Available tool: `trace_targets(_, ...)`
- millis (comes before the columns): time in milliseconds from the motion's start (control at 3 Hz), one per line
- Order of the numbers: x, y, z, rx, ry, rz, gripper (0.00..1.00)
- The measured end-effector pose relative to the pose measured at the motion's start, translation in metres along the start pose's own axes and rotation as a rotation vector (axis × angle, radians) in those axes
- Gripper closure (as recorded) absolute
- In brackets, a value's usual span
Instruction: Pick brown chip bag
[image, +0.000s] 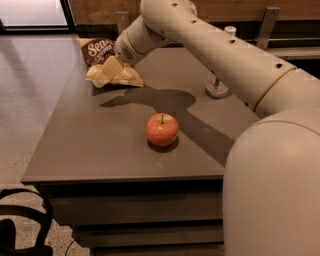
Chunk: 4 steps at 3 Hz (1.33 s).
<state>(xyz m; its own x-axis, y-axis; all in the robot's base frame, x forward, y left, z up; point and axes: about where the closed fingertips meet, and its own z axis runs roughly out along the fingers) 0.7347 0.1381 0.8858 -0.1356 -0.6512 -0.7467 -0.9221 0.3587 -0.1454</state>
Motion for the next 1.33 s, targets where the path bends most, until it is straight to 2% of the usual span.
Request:
trace_targets(333,-0.007,-0.009,0.016,0.006,-0.061,-0.016,0.00)
trace_targets(667,-0.009,-0.023,0.025,0.038,-0.108,-0.041,0.00)
trace_targets(1000,-0.004,-0.033,0.040,0.062,-0.123,-0.050,0.00)
trace_targets(1333,0.003,-0.037,0.057,0.077,-0.098,-0.057,0.00)
